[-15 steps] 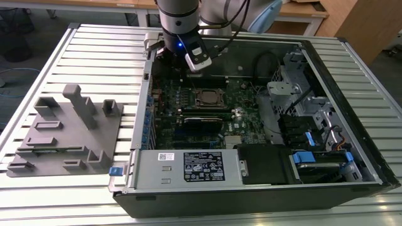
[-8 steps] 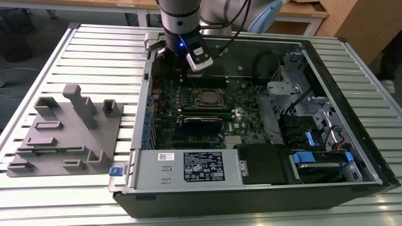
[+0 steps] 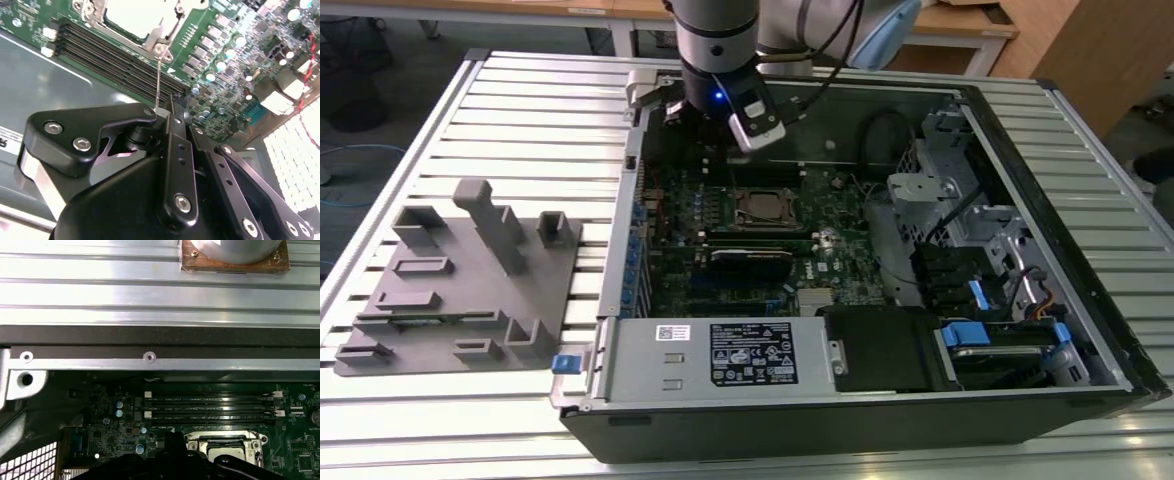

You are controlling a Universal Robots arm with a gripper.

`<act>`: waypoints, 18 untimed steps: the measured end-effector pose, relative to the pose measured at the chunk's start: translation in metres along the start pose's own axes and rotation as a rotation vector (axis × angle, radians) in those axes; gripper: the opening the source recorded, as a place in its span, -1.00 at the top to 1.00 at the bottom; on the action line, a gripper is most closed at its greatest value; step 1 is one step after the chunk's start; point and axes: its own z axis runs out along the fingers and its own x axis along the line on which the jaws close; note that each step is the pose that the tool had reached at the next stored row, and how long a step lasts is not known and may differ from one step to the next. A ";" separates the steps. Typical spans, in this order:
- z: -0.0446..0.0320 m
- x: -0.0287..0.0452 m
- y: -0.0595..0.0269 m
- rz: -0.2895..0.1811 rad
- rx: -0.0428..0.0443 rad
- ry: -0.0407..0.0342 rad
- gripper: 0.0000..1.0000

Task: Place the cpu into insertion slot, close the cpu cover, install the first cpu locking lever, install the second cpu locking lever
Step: 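Install the first cpu locking lever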

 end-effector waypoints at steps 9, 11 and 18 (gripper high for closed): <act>0.0020 -0.0196 0.0001 0.000 0.0000 0.0000 0.79; 0.0024 -0.0241 0.0001 0.000 0.0000 0.0000 0.79; 0.0027 -0.0262 0.0001 0.000 -0.0001 -0.0001 0.79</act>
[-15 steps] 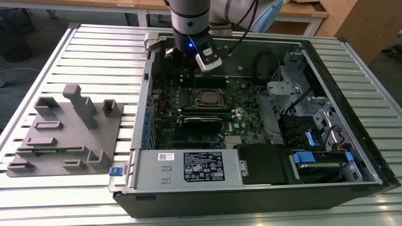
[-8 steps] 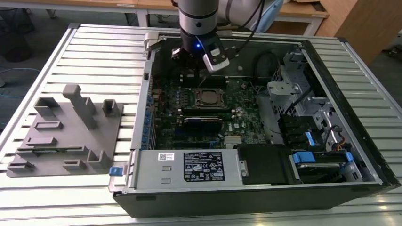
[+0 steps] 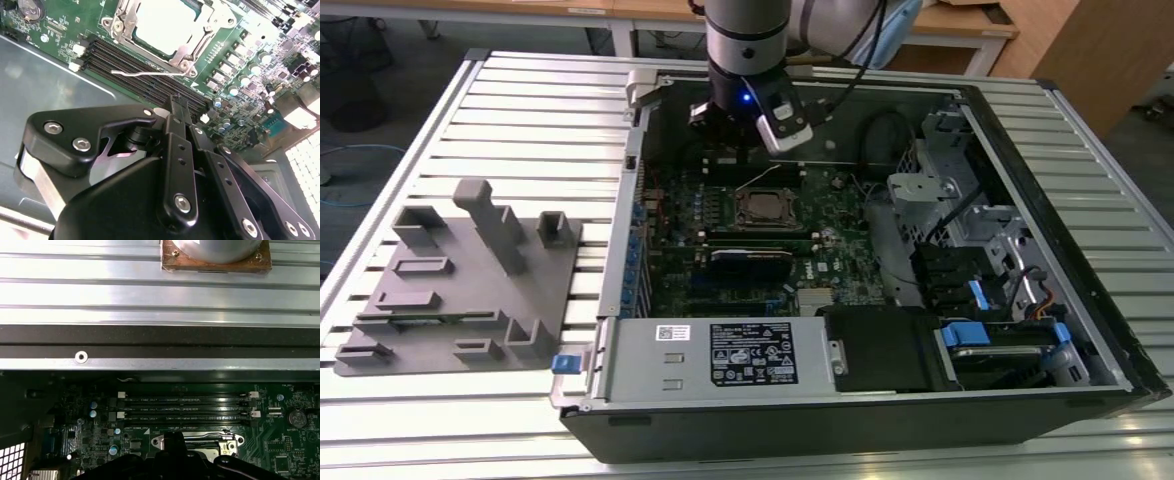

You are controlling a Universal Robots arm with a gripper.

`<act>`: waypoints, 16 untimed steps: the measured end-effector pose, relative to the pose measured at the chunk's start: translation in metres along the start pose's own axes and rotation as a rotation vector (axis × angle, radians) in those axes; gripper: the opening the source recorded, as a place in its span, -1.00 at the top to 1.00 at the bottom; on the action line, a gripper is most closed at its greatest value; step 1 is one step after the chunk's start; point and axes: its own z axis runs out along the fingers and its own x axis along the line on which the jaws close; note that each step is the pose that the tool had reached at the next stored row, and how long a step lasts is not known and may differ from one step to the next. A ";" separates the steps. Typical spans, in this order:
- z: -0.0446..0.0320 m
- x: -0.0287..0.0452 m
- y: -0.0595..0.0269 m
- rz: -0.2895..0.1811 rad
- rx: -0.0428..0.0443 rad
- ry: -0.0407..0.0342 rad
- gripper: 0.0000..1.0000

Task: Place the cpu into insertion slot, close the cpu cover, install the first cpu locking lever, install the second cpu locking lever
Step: 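Install the first cpu locking lever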

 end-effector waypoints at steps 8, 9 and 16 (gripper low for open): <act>0.0049 -0.0135 -0.0007 0.000 0.0001 0.0004 0.79; 0.0058 -0.0151 -0.0007 0.000 0.0002 0.0005 0.79; 0.0138 -0.0236 -0.0020 0.000 0.0002 0.0004 0.79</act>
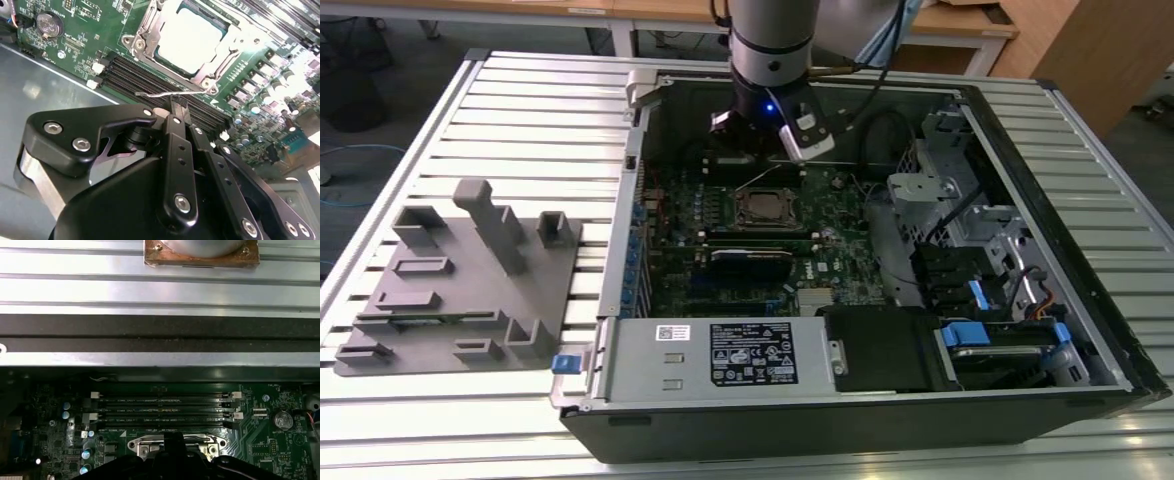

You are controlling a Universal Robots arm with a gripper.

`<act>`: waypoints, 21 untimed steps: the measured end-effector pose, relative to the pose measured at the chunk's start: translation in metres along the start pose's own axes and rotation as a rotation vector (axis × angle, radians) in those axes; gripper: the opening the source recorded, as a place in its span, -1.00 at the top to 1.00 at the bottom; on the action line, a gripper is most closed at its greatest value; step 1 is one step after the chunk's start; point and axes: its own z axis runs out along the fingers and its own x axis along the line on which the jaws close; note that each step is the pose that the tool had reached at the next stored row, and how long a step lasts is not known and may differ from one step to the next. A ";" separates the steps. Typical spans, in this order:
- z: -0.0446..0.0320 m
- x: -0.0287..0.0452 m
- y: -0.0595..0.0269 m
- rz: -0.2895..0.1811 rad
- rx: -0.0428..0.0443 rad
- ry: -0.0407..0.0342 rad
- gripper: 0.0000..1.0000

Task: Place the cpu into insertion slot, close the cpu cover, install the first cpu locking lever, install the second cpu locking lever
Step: 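Install the first cpu locking lever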

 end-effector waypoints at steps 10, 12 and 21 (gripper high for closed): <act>0.0091 -0.0003 0.0040 0.000 0.0000 -0.0001 0.79; 0.0102 -0.0007 0.0057 0.000 -0.0001 -0.0001 0.79; 0.0143 -0.0072 0.0078 0.000 0.0021 -0.0001 0.79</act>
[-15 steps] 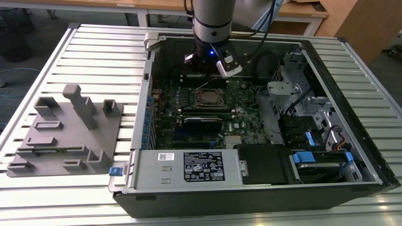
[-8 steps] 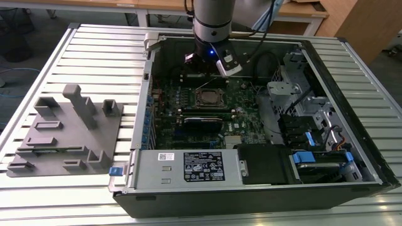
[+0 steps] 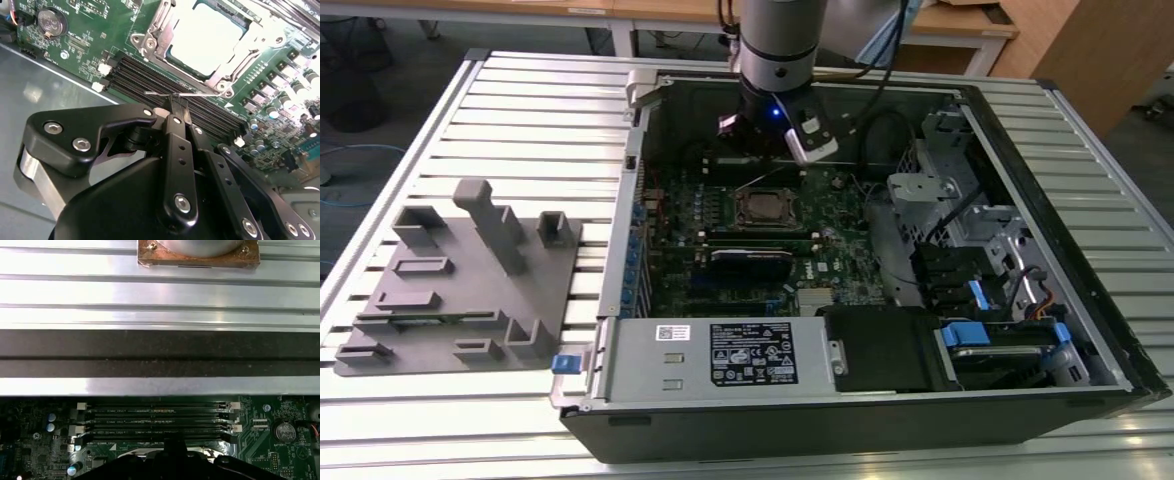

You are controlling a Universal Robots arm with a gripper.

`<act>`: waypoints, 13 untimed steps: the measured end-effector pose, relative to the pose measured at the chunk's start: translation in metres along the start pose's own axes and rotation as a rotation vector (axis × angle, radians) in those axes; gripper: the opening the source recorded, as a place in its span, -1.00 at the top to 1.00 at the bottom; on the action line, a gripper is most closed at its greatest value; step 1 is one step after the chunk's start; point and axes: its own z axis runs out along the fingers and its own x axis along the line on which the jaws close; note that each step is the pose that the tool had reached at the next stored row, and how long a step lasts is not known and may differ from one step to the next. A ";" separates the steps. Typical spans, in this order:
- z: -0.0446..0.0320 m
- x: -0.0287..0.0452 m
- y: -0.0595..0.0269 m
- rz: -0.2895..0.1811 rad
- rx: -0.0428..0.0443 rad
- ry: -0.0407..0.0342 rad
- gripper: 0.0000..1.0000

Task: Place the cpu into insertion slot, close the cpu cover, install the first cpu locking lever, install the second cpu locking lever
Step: 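Install the first cpu locking lever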

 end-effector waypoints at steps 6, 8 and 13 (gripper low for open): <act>0.0033 -0.0025 -0.0005 0.000 0.0008 -0.0001 0.79; 0.0050 -0.0024 -0.0009 0.000 0.0009 -0.0002 0.79; 0.0104 -0.0021 -0.0021 0.000 0.0009 -0.0001 0.79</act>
